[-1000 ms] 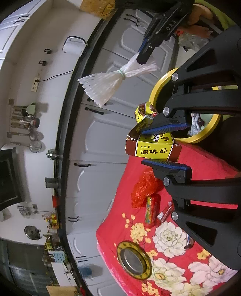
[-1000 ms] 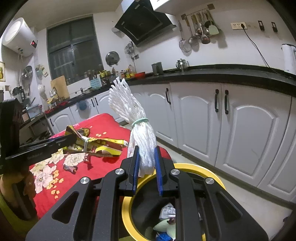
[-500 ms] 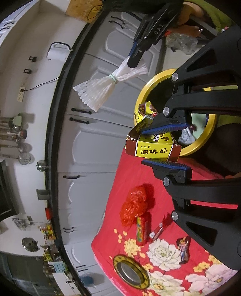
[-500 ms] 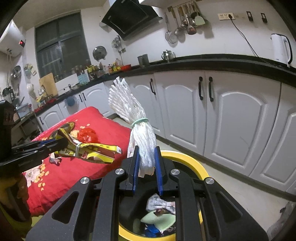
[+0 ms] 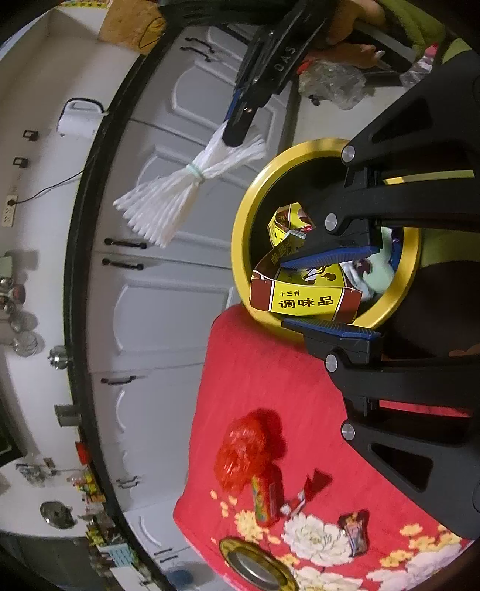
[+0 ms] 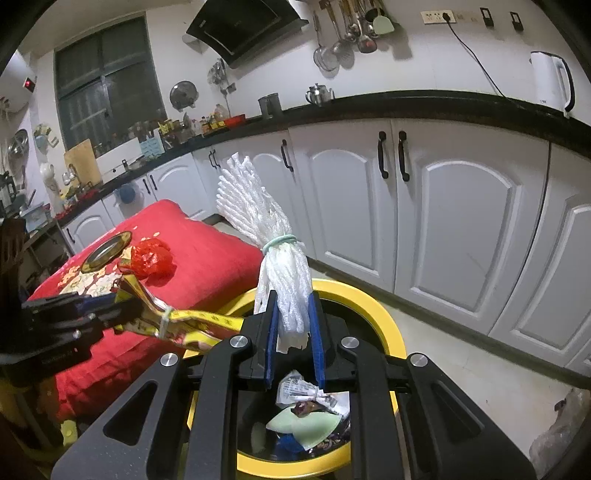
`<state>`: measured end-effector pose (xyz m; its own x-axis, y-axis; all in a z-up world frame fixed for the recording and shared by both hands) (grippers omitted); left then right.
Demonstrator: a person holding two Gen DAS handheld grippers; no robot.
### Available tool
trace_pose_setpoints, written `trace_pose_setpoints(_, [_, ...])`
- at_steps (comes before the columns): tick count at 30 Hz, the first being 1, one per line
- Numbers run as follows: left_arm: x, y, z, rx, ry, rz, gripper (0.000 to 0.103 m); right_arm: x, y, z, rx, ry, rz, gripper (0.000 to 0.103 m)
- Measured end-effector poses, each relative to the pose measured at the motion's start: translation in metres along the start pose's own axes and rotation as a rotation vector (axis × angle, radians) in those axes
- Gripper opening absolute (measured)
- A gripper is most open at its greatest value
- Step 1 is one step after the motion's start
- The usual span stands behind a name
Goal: Collect trash
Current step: 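Hold both items over the yellow bin and open both tools to drop them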
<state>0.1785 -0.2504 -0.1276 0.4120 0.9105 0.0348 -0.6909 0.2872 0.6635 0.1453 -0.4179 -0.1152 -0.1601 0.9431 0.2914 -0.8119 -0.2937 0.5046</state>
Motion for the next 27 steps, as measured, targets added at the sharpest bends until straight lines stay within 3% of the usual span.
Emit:
trace_pose_setpoints(21, [-0.011, -0.037, -0.024, 0.101, 0.004, -0.062, 0.020, -0.012, -0.032, -0.025, 0.127, -0.018, 0.001, 0.018])
trace_pose_setpoints(23, [-0.009, -0.038, -0.025, 0.105, 0.021, -0.078, 0.027, -0.017, -0.037, -0.029, 0.150, -0.031, -0.014, 0.024])
trace_pose_setpoints(24, [-0.006, -0.039, -0.027, 0.111, 0.033, -0.079, 0.043, -0.019, -0.038, -0.031, 0.156, -0.040, -0.019, 0.030])
trace_pose_setpoints(25, [-0.003, -0.040, -0.028, 0.112, 0.041, -0.076, 0.051, -0.021, -0.039, -0.032, 0.159, -0.053, -0.021, 0.037])
trace_pose_setpoints(27, [0.002, -0.039, -0.030, 0.113, 0.059, -0.071, 0.051, -0.023, -0.039, -0.033, 0.159, -0.068, -0.024, 0.040])
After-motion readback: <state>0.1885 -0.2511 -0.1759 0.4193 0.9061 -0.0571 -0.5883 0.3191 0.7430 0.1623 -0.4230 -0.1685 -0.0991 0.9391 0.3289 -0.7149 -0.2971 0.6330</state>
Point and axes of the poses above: each gripper's, at about its wrist camera, not at the fingertips, and y roughly against the way its jaws point, x to its left, z to its top, the point moved 9 cm from there along -y, roughly the way its jaws point, and after that the axes turned 6 degrees about z, right-handed, at the moved point
